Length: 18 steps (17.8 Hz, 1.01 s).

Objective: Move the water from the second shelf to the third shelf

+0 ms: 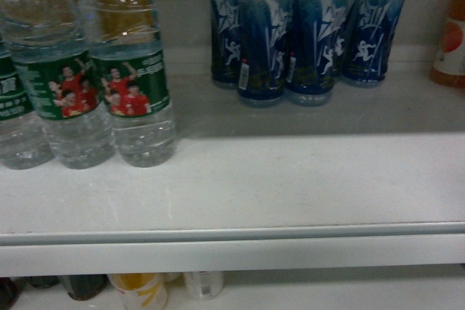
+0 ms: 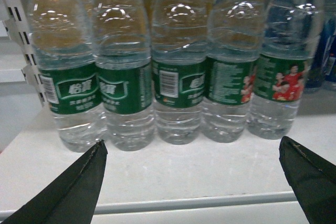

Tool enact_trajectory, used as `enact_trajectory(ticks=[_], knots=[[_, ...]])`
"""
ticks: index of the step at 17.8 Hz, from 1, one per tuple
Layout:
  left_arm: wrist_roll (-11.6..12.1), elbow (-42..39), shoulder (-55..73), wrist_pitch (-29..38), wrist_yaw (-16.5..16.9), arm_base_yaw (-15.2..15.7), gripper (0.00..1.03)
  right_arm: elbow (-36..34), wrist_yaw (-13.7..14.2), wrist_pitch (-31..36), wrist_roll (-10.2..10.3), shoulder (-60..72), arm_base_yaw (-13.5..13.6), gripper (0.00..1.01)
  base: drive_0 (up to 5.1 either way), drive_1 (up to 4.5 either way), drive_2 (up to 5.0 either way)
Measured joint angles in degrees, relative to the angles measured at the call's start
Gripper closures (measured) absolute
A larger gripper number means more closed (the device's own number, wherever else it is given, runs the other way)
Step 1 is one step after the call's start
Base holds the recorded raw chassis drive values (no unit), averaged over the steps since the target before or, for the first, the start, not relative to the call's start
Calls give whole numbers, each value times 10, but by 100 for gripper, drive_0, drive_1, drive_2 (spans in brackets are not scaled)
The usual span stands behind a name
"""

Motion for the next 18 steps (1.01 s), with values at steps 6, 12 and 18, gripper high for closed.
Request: enact_trajectory(ticks=[6,12,18], knots=[[0,0,0,0,0,0,5,0,-4,2,0,0,1,58,-497,249,249],[0,0,0,-1,0,0,5,0,-3,2,0,0,1,58,-496,249,249],[0,0,0,0,0,0,5,0,-2,1,0,0,1,58,-496,249,249]])
